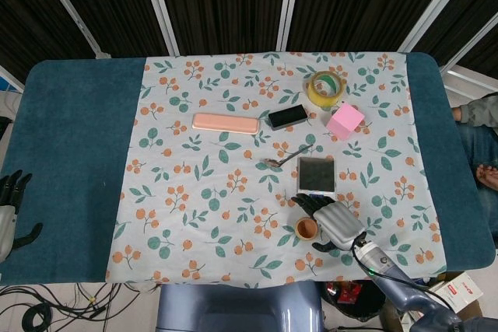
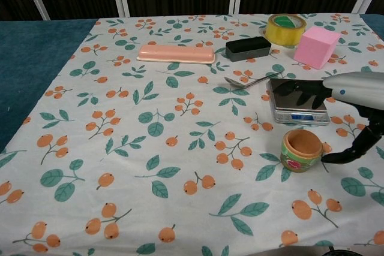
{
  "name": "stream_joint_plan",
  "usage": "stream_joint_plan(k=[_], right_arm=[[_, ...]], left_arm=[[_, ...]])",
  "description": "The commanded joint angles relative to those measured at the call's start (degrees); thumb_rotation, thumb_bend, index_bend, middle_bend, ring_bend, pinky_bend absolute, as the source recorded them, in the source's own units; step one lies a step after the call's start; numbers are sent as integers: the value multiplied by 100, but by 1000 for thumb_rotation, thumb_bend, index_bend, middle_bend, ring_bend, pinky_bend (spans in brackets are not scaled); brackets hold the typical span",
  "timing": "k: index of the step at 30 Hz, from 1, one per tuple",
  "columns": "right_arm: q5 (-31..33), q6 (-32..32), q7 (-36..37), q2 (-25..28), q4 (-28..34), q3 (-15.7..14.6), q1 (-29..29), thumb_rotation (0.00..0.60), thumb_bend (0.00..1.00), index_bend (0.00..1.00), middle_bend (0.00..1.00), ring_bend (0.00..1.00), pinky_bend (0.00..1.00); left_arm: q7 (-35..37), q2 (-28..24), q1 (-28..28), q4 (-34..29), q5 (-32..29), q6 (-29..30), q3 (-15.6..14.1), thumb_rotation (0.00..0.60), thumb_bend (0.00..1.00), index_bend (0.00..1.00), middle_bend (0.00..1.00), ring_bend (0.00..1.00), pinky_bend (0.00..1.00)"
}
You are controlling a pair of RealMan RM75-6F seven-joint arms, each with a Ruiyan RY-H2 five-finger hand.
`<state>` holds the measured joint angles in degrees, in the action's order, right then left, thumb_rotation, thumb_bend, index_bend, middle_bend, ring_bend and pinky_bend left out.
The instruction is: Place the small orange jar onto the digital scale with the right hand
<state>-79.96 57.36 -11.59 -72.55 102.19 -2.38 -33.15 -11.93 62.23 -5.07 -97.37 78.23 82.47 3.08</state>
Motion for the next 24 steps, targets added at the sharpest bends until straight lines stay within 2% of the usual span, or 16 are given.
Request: stream_joint_plan(k=[1,7,18,24], right_arm=[[-21,4,-169,-173,-123,-13,27,600,105,0,84,198,206],[-29,11,-273,-343,-194,14,55,600,119,2,172,285,214],[8,-161,-361,-468,-276,32,28,600,371,159,303,432,334],[-24,-152,-302,-466,-278,79,25,600,462,223,376,515,417]], left_arm=[[12,-6,-1,-2,-7,-2,5,600,252,66,12,0,0],[18,-15,-8,1,-25,-21,11,600,252,66,12,0,0],[-3,-19,-8,-11,-43,-24,13,600,251,66,12,0,0],[-4,-25,-11,-19,-55,-36,13,600,251,66,12,0,0]])
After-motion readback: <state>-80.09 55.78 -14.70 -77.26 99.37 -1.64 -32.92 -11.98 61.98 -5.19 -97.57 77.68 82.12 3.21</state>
